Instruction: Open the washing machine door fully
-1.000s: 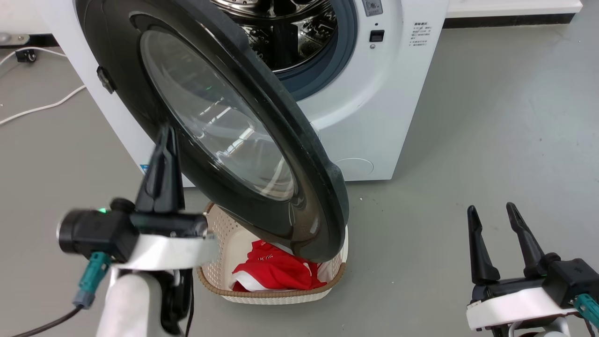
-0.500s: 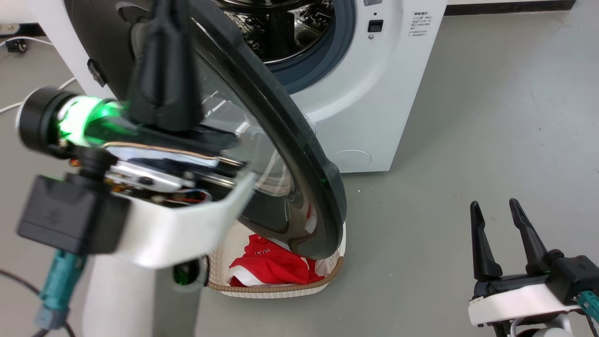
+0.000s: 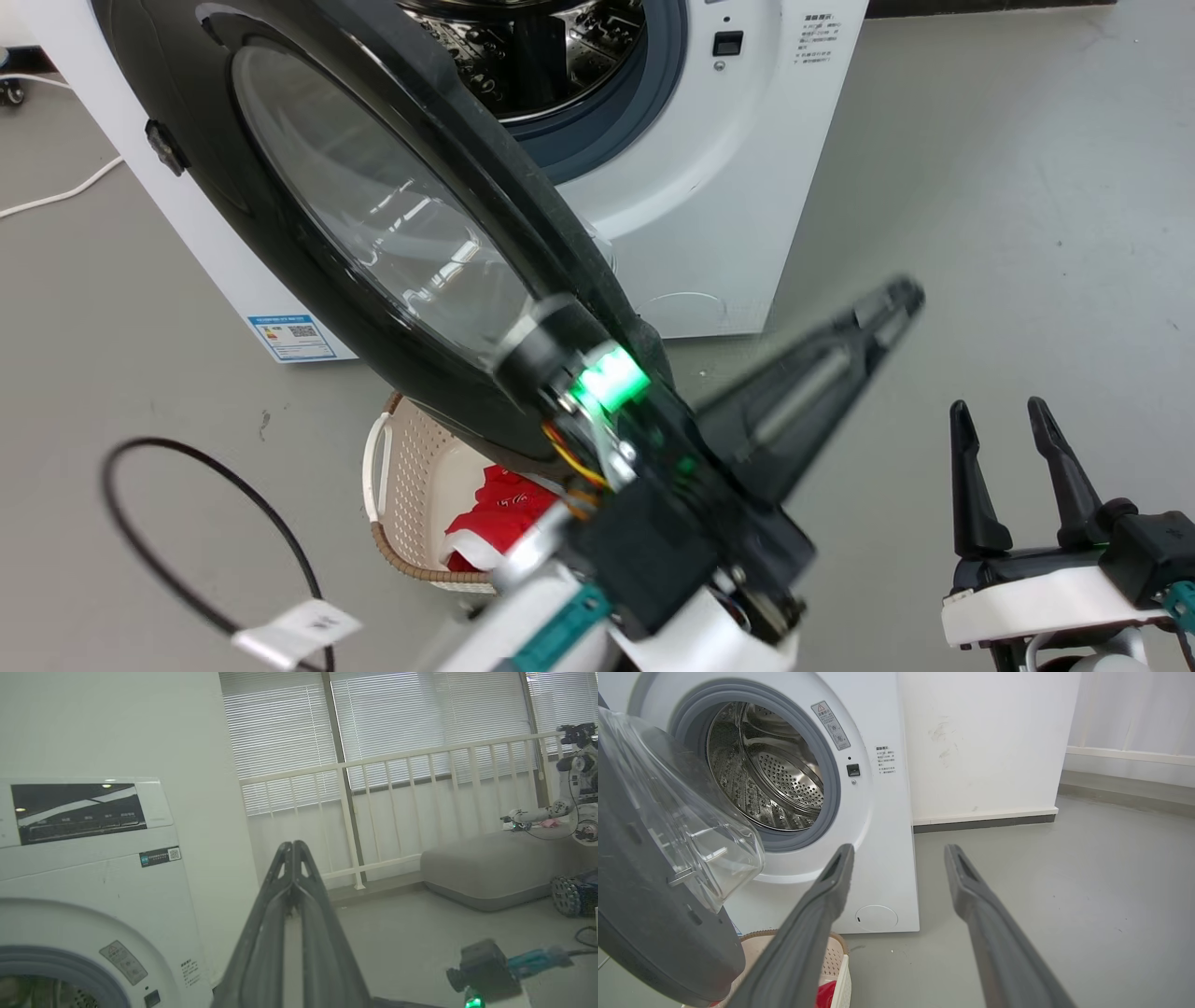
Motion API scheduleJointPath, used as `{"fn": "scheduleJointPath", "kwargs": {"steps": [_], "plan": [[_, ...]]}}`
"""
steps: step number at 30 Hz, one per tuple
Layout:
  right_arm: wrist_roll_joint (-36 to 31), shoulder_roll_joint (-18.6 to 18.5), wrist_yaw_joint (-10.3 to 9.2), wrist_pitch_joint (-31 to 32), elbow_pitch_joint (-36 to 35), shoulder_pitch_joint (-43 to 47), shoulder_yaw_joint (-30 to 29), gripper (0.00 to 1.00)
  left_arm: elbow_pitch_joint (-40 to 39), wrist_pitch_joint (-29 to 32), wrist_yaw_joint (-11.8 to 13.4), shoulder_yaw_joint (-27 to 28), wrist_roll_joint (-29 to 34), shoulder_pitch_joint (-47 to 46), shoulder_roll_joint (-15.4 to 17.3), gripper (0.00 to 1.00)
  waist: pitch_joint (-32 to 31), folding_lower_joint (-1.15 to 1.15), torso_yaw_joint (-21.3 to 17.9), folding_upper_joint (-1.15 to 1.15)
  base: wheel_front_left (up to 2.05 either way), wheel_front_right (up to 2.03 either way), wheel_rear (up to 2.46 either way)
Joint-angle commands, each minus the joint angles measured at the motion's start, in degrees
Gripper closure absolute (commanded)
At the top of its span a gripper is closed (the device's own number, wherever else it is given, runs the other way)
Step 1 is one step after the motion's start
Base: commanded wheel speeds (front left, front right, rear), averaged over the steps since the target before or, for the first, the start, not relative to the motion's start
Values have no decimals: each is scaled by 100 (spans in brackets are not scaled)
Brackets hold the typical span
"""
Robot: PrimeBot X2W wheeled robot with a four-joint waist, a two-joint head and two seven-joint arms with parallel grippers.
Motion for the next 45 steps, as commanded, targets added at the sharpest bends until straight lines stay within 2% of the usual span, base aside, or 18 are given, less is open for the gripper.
{"fn": "scheduleJointPath", "kwargs": {"steps": [1, 6, 15, 22, 36, 41, 45], "plan": [[35, 19, -4, -27, 4, -45, -12, 0, 54, 47, -9, -91, -38, 137, 25, 100, 4, 0, 5, 0, 0, 0, 0], [91, 19, -4, -31, 39, -42, -11, 0, 349, 281, 51, -399, -215, 733, 152, 100, 0, 0, 30, 0, 0, 0, 0], [139, 20, -4, -38, 125, -58, 66, 0, 863, 420, 326, -371, -567, 1495, 274, 100, -20, 0, 42, 0, 0, 0, 0], [174, 19, -4, -34, 228, -122, 182, 0, 1529, 233, 405, -333, -699, 1239, 137, 100, -52, 0, -63, 0, 0, 0, 0], [292, 19, -4, -34, 327, -102, 233, 0, 2537, -120, 1086, 70, -1078, 688, 15, 100, -5, 0, -264, 0, 0, 0, 0], [328, 19, -4, -34, 350, -110, 240, 0, 2717, -191, 1230, 254, -1182, 605, 30, 100, -11, 0, -237, 0, 0, 0, 0], [334, 19, -4, -33, 363, -121, 257, 0, 2834, -246, 1252, 343, -1231, 576, 72, 100, -28, 0, -206, 0, 0, 0, 0]]}}
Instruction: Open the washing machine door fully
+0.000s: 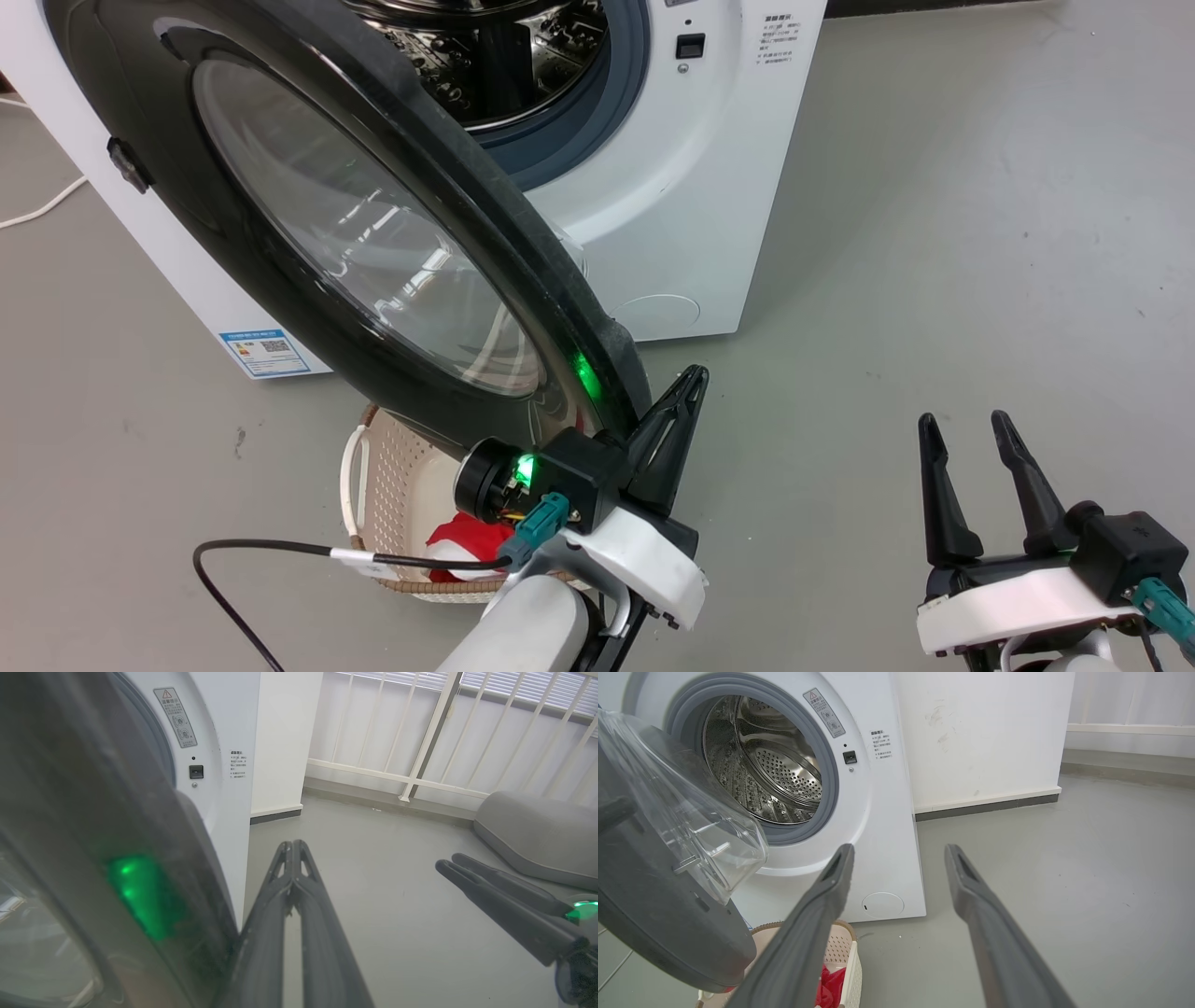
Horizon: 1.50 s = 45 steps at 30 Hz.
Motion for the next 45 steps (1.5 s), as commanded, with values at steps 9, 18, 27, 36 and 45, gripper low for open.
{"fn": "scheduleJointPath", "kwargs": {"steps": [9, 18, 27, 36, 45], "plan": [[65, 18, -4, -13, 4, -14, 15, 0, -94, -74, 298, 241, 2, 310, 375, 100, -47, 0, 23, 0, 0, 0, 0], [129, 18, -4, -13, 18, 75, -24, 0, -715, 53, 676, 398, 46, 914, 821, 100, -120, 0, 162, 0, 0, 0, 0], [119, 18, -4, -13, 38, 152, -42, 0, -1225, 224, 989, 489, 36, 1512, 1102, 100, -222, 0, 293, 0, 0, 0, 0], [157, 18, -4, -13, 64, 205, -23, 0, -1688, 249, 1082, 461, 39, 1796, 1190, 100, -297, 0, 464, 0, 0, 0, 0], [127, 17, -4, -9, 33, 260, -112, 0, -1914, 90, 1280, 535, 68, 1968, 1202, 100, -287, 0, 795, 0, 0, 0, 0]]}}
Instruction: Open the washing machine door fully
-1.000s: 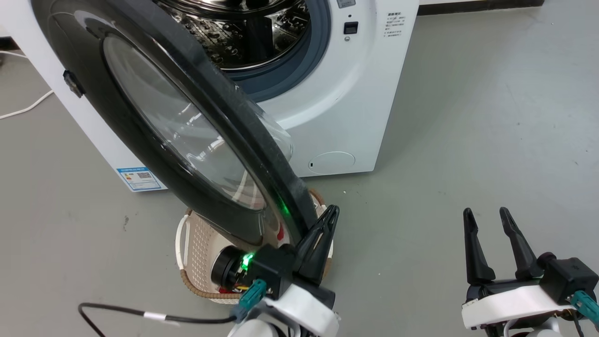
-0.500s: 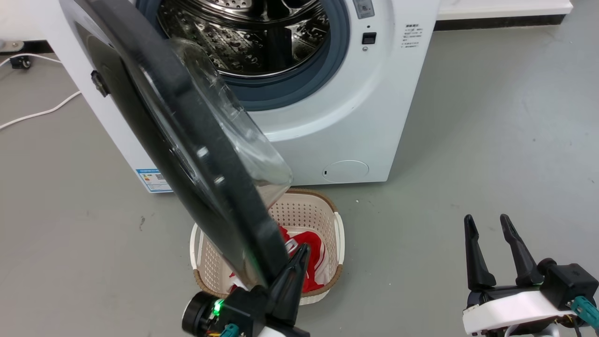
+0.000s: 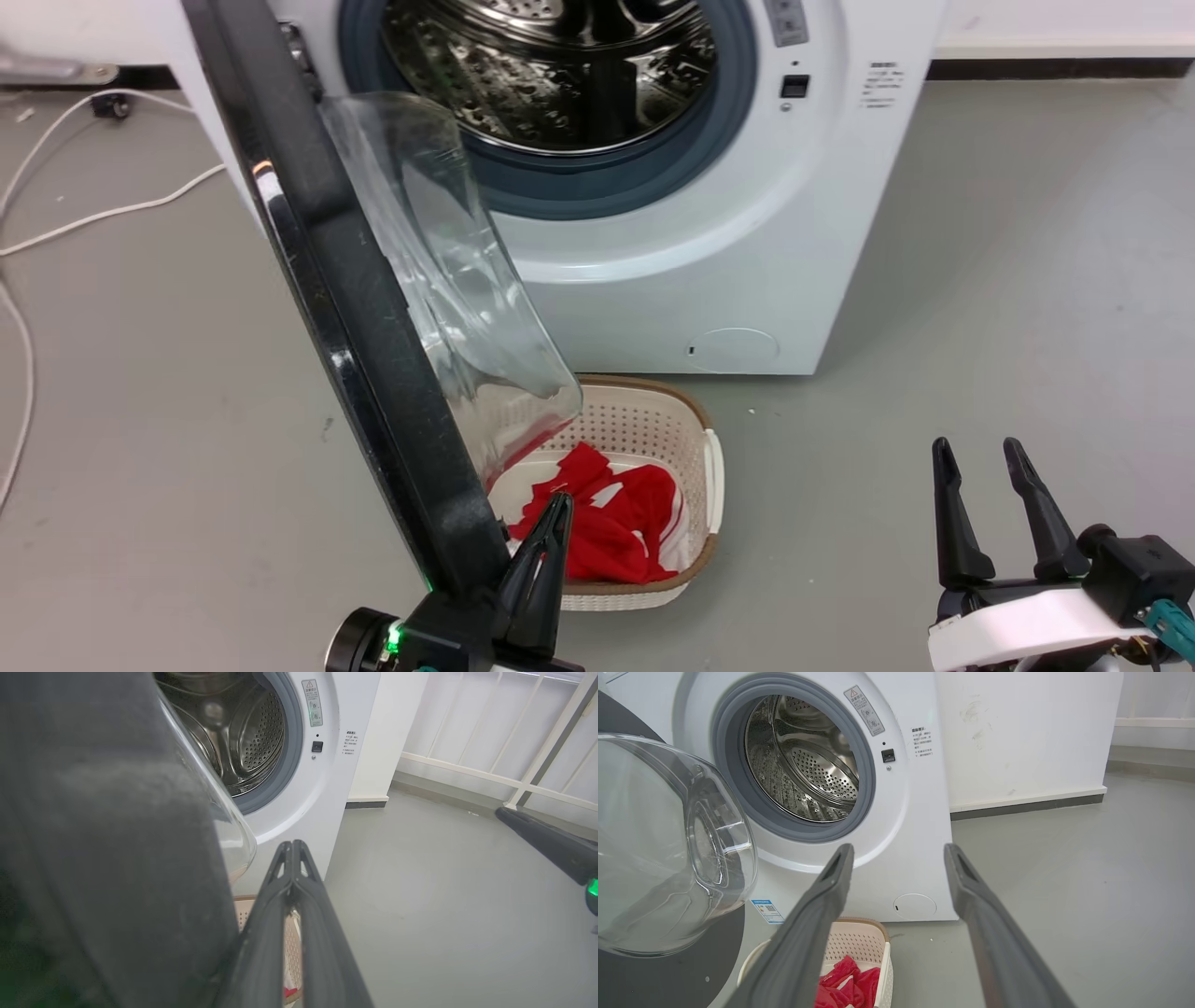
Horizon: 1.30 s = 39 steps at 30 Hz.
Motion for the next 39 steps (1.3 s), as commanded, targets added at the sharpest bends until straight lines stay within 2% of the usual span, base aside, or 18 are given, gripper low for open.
{"fn": "scheduleJointPath", "kwargs": {"steps": [1, 11, 22, 30, 39], "plan": [[-20, 15, -3, -2, -16, 48, -11, 0, -24, -69, 140, 273, 32, -89, 111, 100, 23, 0, 135, 0, 0, 0, 0], [-71, 13, -3, 57, -68, -27, -91, 0, -279, -230, 158, 83, 104, 116, 70, 100, 131, 0, 1017, 0, 0, 0, 0], [-207, 14, -3, 204, -212, -68, -167, 0, -262, -352, 308, 548, -160, 260, 183, 100, 162, 0, 1917, 0, 0, 0, 0], [-252, 13, -3, 284, -289, -118, -144, 0, 61, -469, 198, 1261, -585, 64, 295, 100, 206, 0, 2116, 0, 0, 0, 0], [-315, 13, -3, 400, -382, -147, -162, 0, 531, -528, -106, 2360, -962, -324, 226, 100, 373, 0, 2095, 0, 0, 0, 0]]}}
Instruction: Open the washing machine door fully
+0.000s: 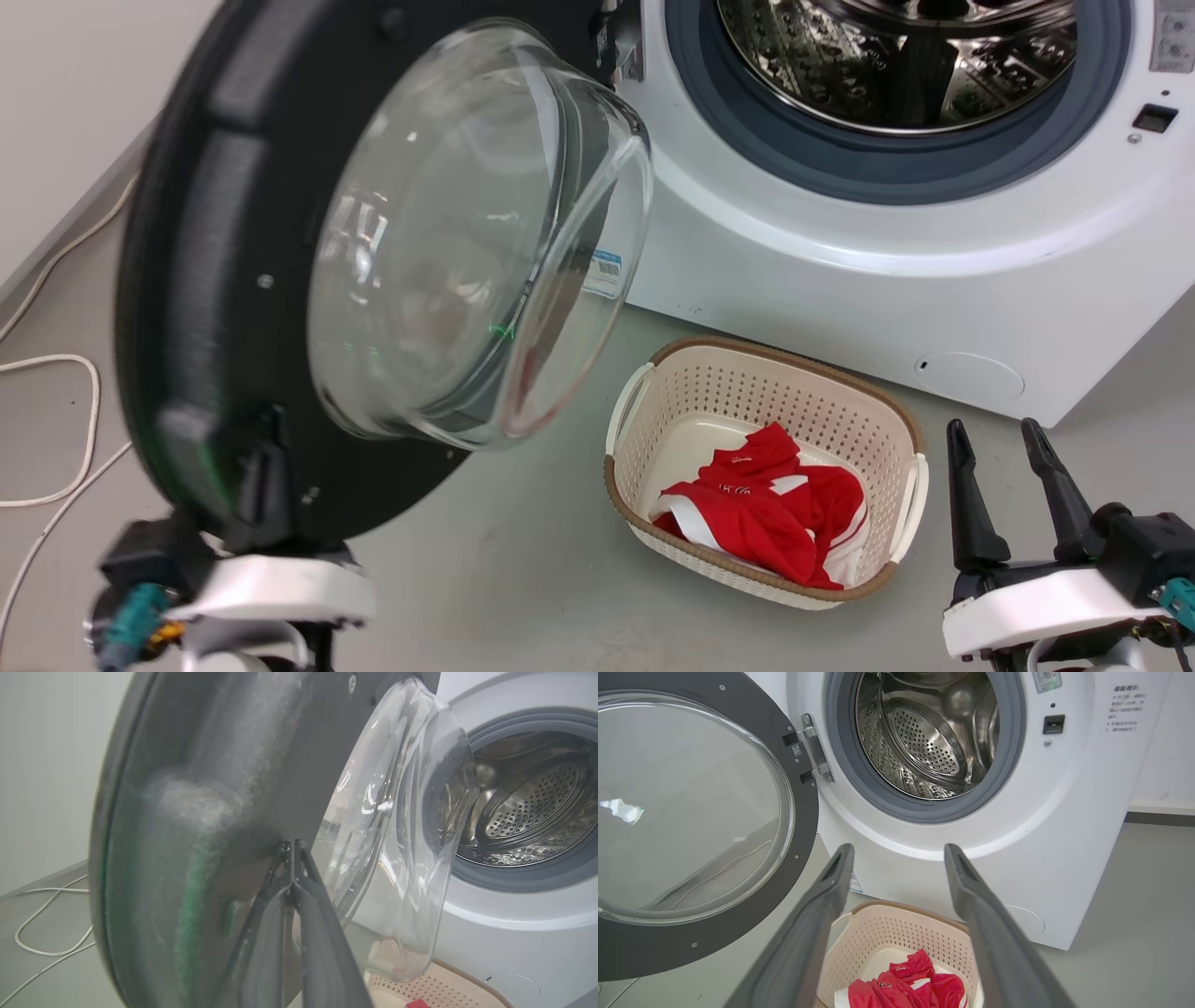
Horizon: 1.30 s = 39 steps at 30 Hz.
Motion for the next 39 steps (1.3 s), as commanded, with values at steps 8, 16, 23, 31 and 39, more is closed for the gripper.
{"fn": "scheduleJointPath", "kwargs": {"steps": [8, 16, 23, 31, 39], "plan": [[-150, 10, -3, 113, -153, -145, -64, 0, 590, -35, -606, 1112, -12, -654, -40, 100, 245, 0, 4, 0, 0, 0, 0], [-181, 10, -4, 164, -202, -249, -56, 0, 1511, -29, -1175, 1797, 90, -1301, 7, 100, 376, 0, 14, 0, 0, 0, 0], [-217, 10, -4, 186, -190, -310, -27, 0, 2198, -30, -1480, 2213, 247, -1774, 76, 100, 438, 0, -25, 0, 0, 0, 0], [-173, 10, -4, 108, -107, -331, 2, 0, 2674, -30, -1751, 2676, 612, -2093, 59, 100, 405, 0, -118, 0, 0, 0, 0], [-62, 10, -4, -32, 51, -229, 55, 0, 2031, -30, -1857, 2782, 1268, -1467, -347, 100, 128, 0, -268, 0, 0, 0, 0]]}}
